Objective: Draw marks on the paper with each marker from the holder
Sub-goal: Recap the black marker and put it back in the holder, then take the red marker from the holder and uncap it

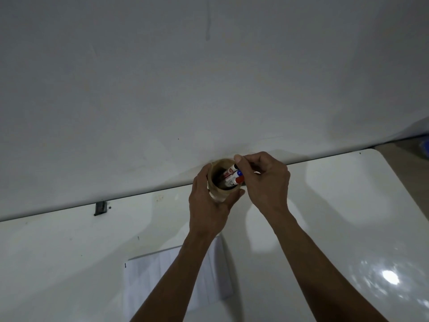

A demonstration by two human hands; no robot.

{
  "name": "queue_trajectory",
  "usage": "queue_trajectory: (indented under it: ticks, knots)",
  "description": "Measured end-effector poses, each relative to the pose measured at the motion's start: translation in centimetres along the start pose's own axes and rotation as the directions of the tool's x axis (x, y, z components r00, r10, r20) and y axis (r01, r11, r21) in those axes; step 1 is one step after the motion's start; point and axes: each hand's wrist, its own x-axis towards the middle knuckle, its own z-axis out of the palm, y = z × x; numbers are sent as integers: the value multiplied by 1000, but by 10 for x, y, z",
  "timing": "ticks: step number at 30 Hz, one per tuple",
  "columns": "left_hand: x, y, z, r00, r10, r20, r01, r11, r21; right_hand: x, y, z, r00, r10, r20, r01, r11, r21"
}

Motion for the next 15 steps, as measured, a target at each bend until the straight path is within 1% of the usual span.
queue_trajectory:
  ticks: [2,6,9,13,15]
  knots:
    - [0,2,0,1000,7,5,-7,1000,2,-2,-3,-3,1000,14,-3,-14,1000,-12]
    - [0,3,-3,1000,21,19,-21,1000,4,-17,-4,-14,992,113,-48,-110,993,52]
    - [-1,8,-4,999,40,18,-40,999,-32,-32,0,-15,983,171,-61,-169,985,41]
    - [-1,16,-4,997,74,15,-73,995,-66,-39,6,-9,985,153,-81,-151,988,30]
    - [-1,17,-4,998,60,14,-58,994,-90,-38,8,-6,986,146,-84,-142,988,52]
